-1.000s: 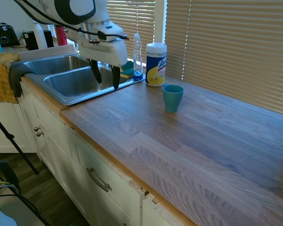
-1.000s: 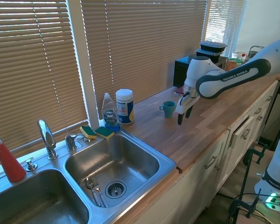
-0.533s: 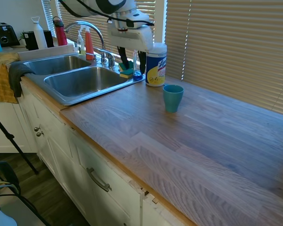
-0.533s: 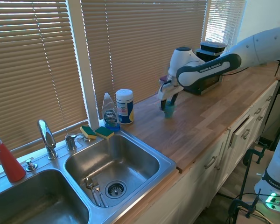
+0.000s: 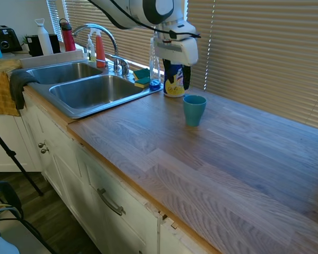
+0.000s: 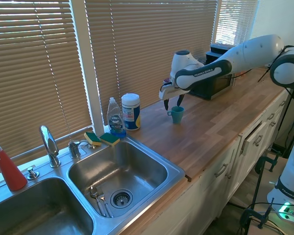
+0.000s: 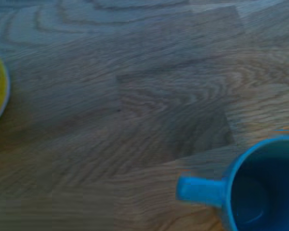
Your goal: Put the mug in the sink
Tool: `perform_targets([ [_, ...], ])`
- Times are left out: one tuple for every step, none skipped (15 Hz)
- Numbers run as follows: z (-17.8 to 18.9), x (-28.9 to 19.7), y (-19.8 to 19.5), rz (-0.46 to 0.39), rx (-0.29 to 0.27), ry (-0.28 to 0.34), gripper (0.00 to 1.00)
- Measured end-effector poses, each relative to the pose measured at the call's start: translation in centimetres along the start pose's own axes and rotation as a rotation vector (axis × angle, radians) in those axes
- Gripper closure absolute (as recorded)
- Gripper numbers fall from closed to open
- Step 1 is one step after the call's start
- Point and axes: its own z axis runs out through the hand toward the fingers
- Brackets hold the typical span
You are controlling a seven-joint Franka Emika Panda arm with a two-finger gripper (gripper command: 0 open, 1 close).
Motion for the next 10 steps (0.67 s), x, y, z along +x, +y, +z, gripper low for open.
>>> perform_targets([
  [0.7, 0.3, -0.1, 0.007, -0.011, -0.002, 0.0],
  [1.5, 0.6, -0.2, 0.012, -0.023, -0.005, 0.0],
  [2.2, 0.7, -0.1, 0.017, -0.033, -0.012, 0.0],
  [2.8, 0.7, 0.0, 0.021, -0.042, -0.019, 0.0],
  [3.3, 0.8, 0.1, 0.026, -0.049, -0.024, 0.0],
  [3.7, 0.9, 0.2, 0.032, -0.055, -0.029, 0.0],
  [4.1, 1.0, 0.3, 0.035, -0.06, -0.034, 1.0],
  [4.5, 1.0, 0.4, 0.036, -0.065, -0.038, 1.0],
  [4.8, 1.1, 0.5, 0.037, -0.07, -0.041, 1.0],
  [5.1, 1.1, 0.6, 0.037, -0.073, -0.045, 1.0],
])
